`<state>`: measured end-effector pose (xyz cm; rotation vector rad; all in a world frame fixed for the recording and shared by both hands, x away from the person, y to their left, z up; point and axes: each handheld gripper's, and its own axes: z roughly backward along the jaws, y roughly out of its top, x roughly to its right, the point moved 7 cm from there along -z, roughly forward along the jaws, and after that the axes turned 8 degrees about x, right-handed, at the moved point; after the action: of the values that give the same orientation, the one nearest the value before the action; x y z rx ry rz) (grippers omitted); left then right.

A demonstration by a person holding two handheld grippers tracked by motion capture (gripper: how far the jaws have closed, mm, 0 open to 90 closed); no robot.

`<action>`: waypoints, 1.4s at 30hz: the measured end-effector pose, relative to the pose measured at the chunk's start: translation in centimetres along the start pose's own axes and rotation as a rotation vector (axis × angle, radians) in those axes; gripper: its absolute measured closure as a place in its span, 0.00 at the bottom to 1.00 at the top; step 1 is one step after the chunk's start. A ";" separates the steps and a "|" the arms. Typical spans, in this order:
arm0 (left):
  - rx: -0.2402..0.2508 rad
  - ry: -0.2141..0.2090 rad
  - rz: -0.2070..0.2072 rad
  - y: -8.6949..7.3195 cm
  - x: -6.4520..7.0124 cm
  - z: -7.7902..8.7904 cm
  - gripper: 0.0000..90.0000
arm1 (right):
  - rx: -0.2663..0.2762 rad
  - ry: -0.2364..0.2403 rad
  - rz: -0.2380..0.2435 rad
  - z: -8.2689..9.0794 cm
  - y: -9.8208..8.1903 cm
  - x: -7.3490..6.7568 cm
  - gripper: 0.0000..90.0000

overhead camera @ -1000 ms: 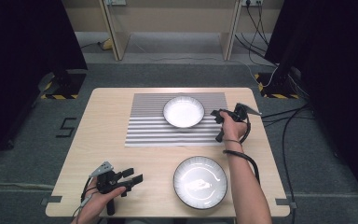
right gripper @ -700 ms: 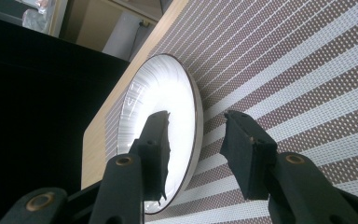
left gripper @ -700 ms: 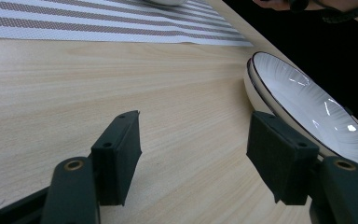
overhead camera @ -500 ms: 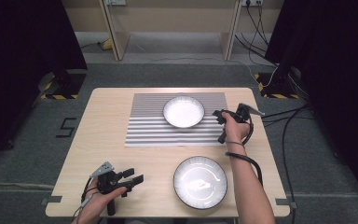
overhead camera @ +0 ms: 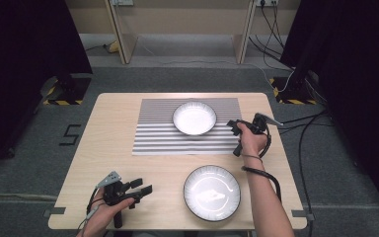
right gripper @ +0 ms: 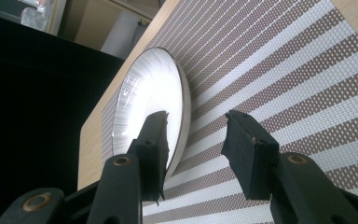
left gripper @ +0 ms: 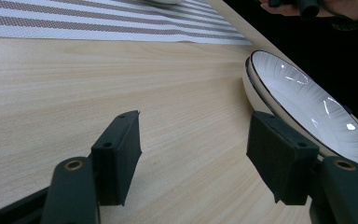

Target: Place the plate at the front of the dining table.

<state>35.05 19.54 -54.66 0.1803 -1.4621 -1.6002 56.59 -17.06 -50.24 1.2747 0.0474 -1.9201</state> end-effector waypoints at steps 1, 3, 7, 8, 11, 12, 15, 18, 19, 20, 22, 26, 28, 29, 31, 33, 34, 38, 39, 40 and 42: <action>0.000 0.000 0.000 0.0 0.0 0.0 0.38 | -0.002 0.001 0.005 0.1 -0.1 0.0 0.65; 0.000 0.000 0.000 0.0 0.0 0.0 0.38 | -0.010 0.015 -0.006 0.3 -0.3 -0.2 0.65; 0.001 0.000 0.000 0.0 0.0 0.0 0.38 | -0.010 0.025 0.005 0.5 -0.5 -0.4 0.65; 0.000 0.000 0.000 0.0 0.0 0.0 0.38 | -0.013 0.025 0.010 0.6 -0.6 -0.5 0.65; 0.000 0.000 0.000 0.0 0.0 0.0 0.38 | -0.012 0.024 0.014 0.8 -0.8 -0.5 0.65; 0.000 0.000 0.000 0.0 0.0 0.0 0.38 | -0.017 0.031 0.010 0.9 -0.8 -0.5 0.64; 0.001 0.001 0.001 0.0 0.0 0.1 0.38 | -0.022 0.032 0.010 1.1 -1.1 -0.5 0.64; 0.001 0.001 0.001 0.0 -0.1 0.1 0.38 | -0.022 0.035 0.021 1.3 -1.3 -0.6 0.64; 0.001 0.001 0.001 0.0 -0.1 0.1 0.38 | -0.025 0.038 0.017 1.4 -1.3 -0.7 0.64; 0.000 0.002 0.001 0.0 -0.1 0.1 0.38 | -0.027 0.040 0.018 1.5 -1.4 -0.7 0.64; 0.000 0.002 0.001 0.0 0.0 0.1 0.38 | -0.029 0.040 0.017 1.7 -1.5 -0.7 0.64; 0.000 0.003 0.002 0.0 -0.1 0.1 0.38 | -0.033 0.041 0.026 2.1 -1.7 -0.6 0.64; 0.000 0.003 0.002 0.0 -0.1 0.1 0.38 | -0.036 0.043 0.025 2.3 -1.8 -0.5 0.64; 0.000 0.003 0.002 0.0 -0.1 0.1 0.38 | -0.035 0.040 0.030 2.4 -1.8 -0.5 0.64; -0.001 0.003 0.003 0.0 -0.1 0.1 0.38 | -0.036 0.041 0.032 2.6 -1.9 -0.4 0.64; -0.001 0.002 0.003 -0.1 0.0 0.1 0.38 | -0.035 0.041 0.038 2.8 -2.0 -0.3 0.64; 0.000 0.001 0.004 -0.1 0.0 0.1 0.38 | -0.038 0.044 0.036 2.9 -2.1 -0.2 0.64; -0.001 0.002 0.003 -0.1 0.0 0.1 0.38 | -0.036 0.037 0.041 3.2 -2.3 0.0 0.64; -0.001 0.003 0.003 -0.1 0.0 0.1 0.38 | -0.039 0.038 0.042 3.3 -2.4 0.1 0.63; 0.000 0.003 0.003 -0.1 0.0 0.1 0.38 | -0.038 0.038 0.046 3.4 -2.5 0.2 0.63; -0.001 0.003 0.003 -0.1 0.0 0.1 0.38 | -0.038 0.038 0.039 3.6 -2.6 0.4 0.63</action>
<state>34.96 19.63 -54.70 0.1797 -1.4589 -1.5971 52.19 -17.13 -49.76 1.2781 0.0772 -1.8533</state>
